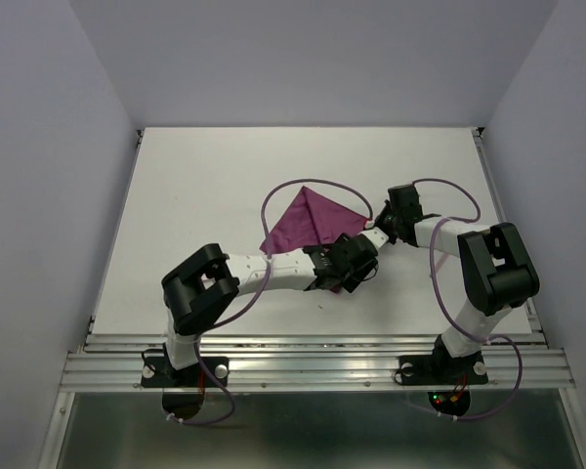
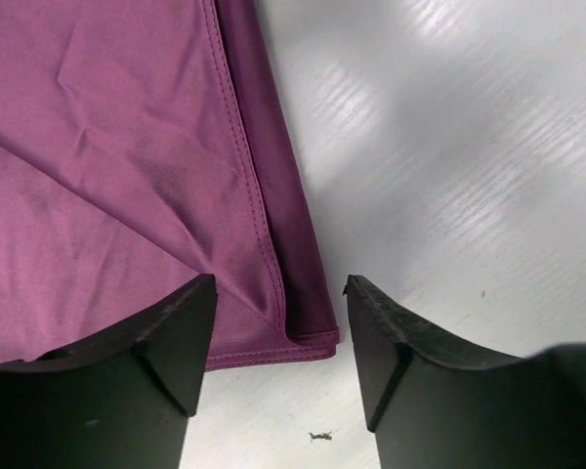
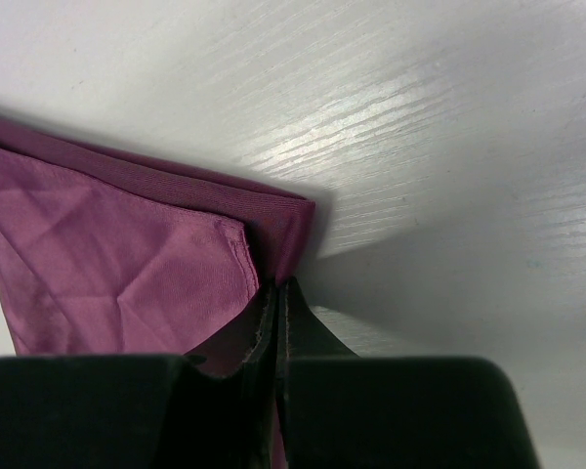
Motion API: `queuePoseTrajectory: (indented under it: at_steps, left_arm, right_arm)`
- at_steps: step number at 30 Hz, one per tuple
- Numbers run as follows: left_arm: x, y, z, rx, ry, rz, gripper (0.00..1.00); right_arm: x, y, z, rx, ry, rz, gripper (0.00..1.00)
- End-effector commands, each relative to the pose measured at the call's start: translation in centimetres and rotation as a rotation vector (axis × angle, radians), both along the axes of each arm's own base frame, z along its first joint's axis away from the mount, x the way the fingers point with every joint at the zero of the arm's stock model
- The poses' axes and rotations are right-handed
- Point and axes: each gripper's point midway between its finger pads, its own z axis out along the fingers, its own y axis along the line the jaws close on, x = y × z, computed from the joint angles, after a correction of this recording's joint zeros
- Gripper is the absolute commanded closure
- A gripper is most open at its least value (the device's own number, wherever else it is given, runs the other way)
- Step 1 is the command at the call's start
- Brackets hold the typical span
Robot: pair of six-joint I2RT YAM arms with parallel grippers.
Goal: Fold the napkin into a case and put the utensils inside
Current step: Pick up the upper triangle-folded napkin from the center of the board.
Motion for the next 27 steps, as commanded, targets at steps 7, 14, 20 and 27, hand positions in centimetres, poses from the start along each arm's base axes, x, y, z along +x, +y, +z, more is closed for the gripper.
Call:
queuePoseTrajectory:
  at_steps: [7,14,20,27]
  left_arm:
    - [-0.2,-0.2,-2.4,0.055,0.028,-0.002,0.35]
    - [-0.5,0.0,-3.7,0.08,0.049,-0.005,0.42]
    - [-0.7,0.6,-5.7,0.114,0.066,0.011,0.5]
    - [-0.8,1.7,-7.6,0.137,0.103,0.027,0.65]
  right_arm:
    - [-0.6,-0.6,-0.2,-0.02,0.027,-0.006,0.99]
    - [-0.4,-0.6,-0.2,-0.021,0.025,-0.007,0.99]
    - [-0.6,-0.7,-0.3,-0.022,0.028,-0.009,0.99]
    - [-0.9,-1.2,0.0,-0.027,0.02,-0.02,0.99]
